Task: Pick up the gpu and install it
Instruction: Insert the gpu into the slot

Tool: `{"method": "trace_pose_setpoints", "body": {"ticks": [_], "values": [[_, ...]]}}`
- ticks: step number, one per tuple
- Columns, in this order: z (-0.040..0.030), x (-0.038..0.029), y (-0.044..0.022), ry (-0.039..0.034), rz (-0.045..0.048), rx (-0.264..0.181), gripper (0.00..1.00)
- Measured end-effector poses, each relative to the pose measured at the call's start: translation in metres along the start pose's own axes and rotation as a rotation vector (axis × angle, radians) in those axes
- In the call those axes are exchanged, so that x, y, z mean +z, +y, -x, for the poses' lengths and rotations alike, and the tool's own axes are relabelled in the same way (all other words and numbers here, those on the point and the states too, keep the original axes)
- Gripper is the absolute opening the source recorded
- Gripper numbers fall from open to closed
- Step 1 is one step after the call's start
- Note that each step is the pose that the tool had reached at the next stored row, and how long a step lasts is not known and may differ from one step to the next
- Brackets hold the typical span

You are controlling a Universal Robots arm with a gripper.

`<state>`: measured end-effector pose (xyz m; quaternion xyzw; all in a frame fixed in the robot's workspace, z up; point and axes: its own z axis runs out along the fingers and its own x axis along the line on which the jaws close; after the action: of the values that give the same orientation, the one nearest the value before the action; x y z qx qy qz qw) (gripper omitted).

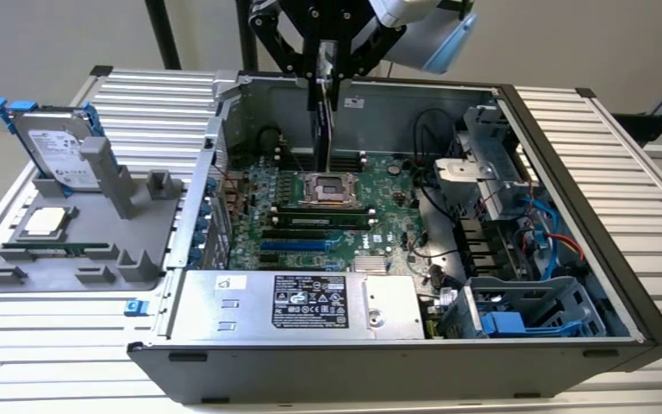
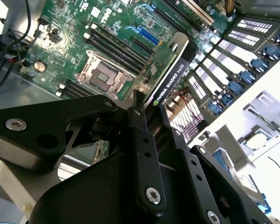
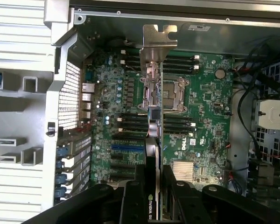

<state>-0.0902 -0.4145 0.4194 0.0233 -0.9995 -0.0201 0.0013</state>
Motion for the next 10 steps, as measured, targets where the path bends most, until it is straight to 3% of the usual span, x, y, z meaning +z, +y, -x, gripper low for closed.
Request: {"method": "trace_pose_setpoints", "body": {"ticks": [10], "values": [[0.0000,0.0000,0.0000,0.0051,-0.0002,-0.127,0.00]]}}
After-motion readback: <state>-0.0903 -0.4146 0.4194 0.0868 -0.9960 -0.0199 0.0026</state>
